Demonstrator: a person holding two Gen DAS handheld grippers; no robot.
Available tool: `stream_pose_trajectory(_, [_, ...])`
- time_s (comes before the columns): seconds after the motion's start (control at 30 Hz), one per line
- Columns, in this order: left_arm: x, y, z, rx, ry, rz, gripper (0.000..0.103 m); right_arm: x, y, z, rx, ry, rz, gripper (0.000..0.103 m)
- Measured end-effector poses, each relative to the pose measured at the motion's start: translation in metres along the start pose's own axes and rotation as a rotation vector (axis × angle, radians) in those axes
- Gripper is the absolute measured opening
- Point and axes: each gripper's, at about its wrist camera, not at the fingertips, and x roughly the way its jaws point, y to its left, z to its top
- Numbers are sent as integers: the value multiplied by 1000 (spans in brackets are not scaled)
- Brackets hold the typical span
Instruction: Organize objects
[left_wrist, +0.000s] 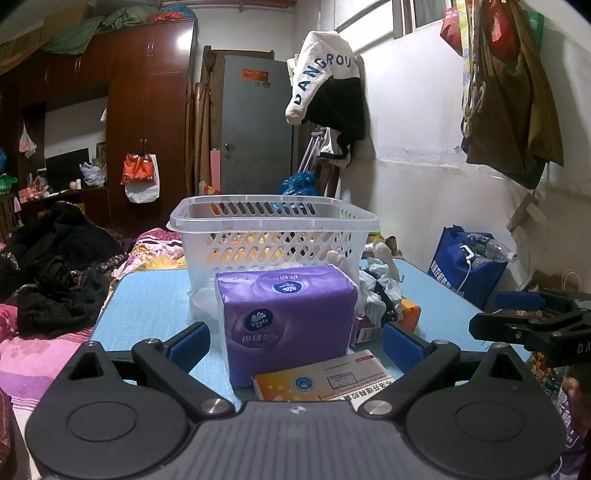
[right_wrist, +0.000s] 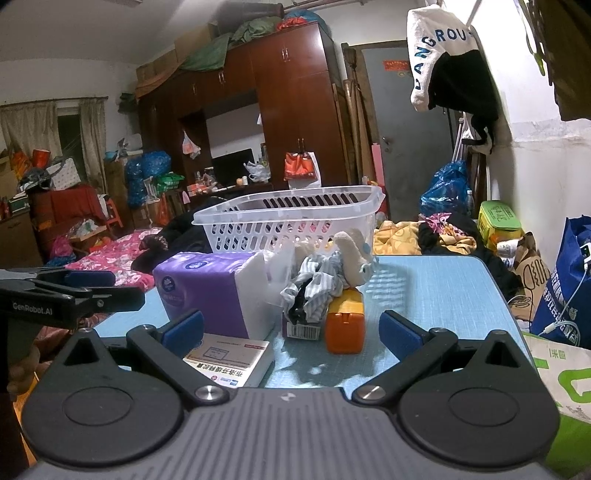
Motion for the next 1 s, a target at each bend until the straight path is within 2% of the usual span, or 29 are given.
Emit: stream_pose_trajectory(1.0, [1, 0, -1, -7, 7, 0, 101, 0, 1, -2, -6, 7, 5, 103])
